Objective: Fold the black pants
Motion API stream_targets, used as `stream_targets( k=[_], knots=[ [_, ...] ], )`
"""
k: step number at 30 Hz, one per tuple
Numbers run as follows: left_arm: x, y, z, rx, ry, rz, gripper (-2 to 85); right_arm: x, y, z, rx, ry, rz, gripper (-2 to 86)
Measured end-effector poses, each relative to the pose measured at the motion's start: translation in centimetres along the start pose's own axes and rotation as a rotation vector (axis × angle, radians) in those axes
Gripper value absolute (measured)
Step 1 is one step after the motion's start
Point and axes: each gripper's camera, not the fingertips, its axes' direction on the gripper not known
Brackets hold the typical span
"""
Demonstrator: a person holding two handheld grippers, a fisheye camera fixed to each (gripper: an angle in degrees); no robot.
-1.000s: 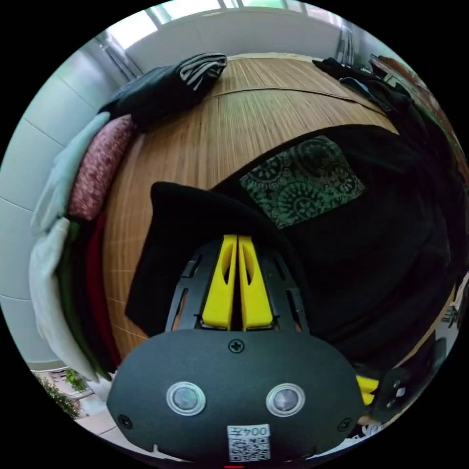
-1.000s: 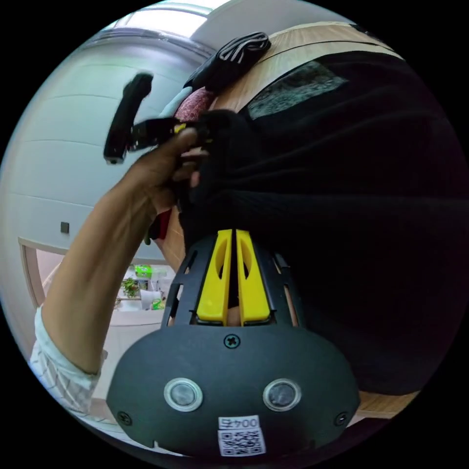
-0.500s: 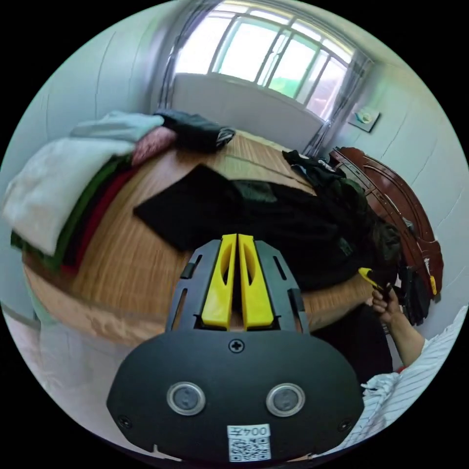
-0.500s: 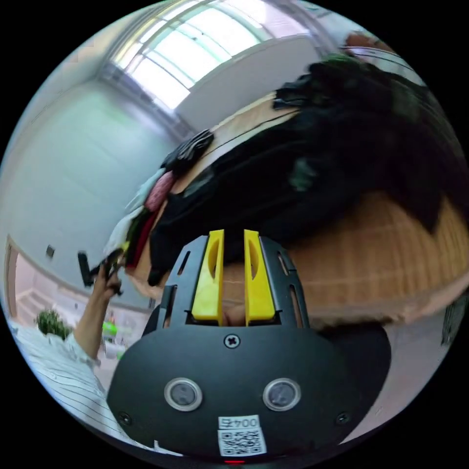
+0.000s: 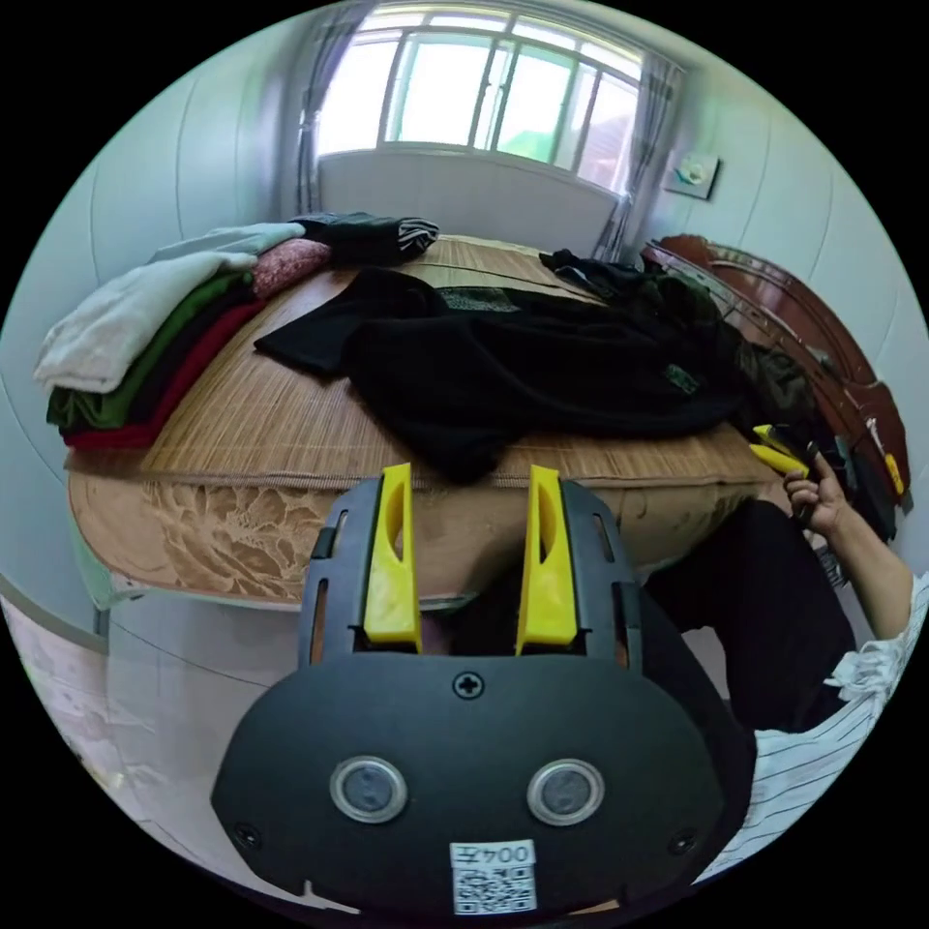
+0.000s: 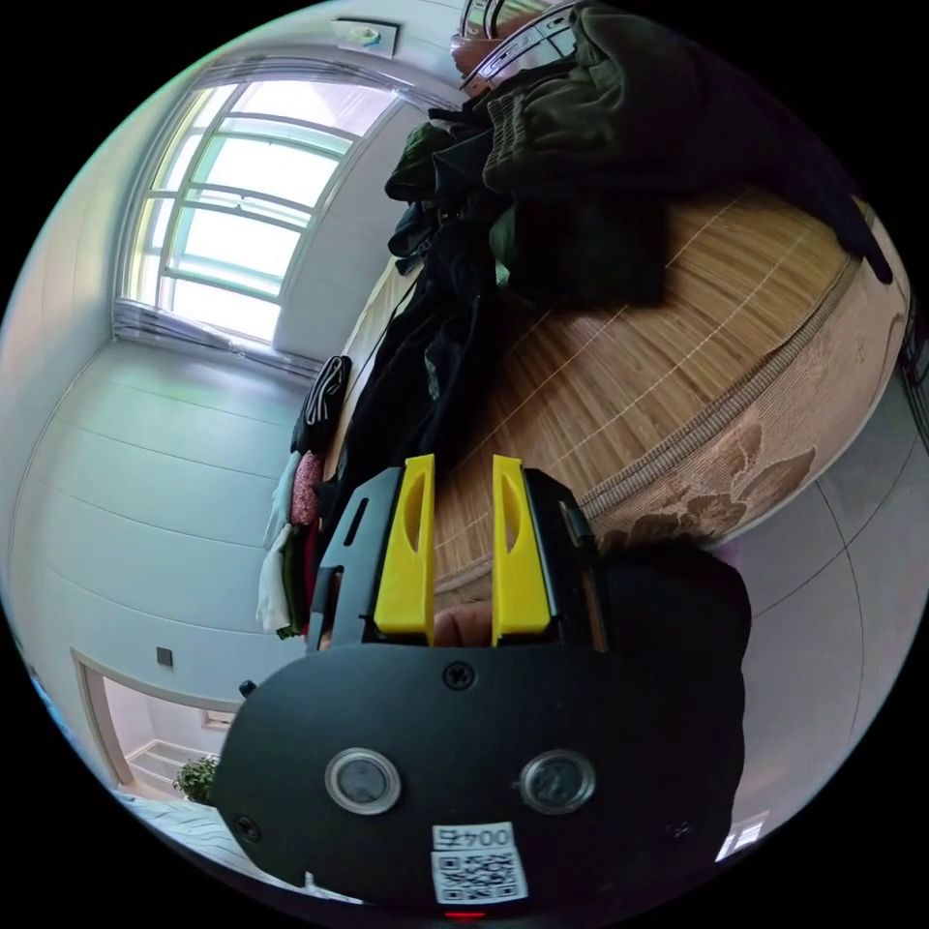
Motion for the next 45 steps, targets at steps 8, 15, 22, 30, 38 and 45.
stream_targets(
  k=[8,15,22,30,38,45],
  knots=[
    [3.1,-0.9,9.1,-0.105,-0.086,0.028,13.1,3.7,-5.9,0.9,0.023,0.047,0.028,13.3],
    [7.3,-4.9,12.1,-0.195,-0.29,0.236,3.8,4.3,-14.0,3.8,0.025,0.075,0.085,7.7],
    [-0.8,-12.8,3.9,-0.122,-0.671,0.332,0.3,0.2,-14.7,0.8,0.031,0.212,-0.023,0.6],
    [-9.7,-15.1,6.5,-0.39,-0.699,0.161,3.5,5.7,-2.7,-1.4,-0.062,0.202,0.052,4.6],
    [-8.0,-18.1,4.6,-0.301,-0.239,-0.035,13.0,1.5,-7.1,-9.1,0.199,0.55,-0.238,8.1],
    [-8.0,-18.2,2.6,-0.299,-0.503,-0.058,9.5,-4.0,-15.0,-4.4,0.206,0.478,-0.417,2.0]
  ],
)
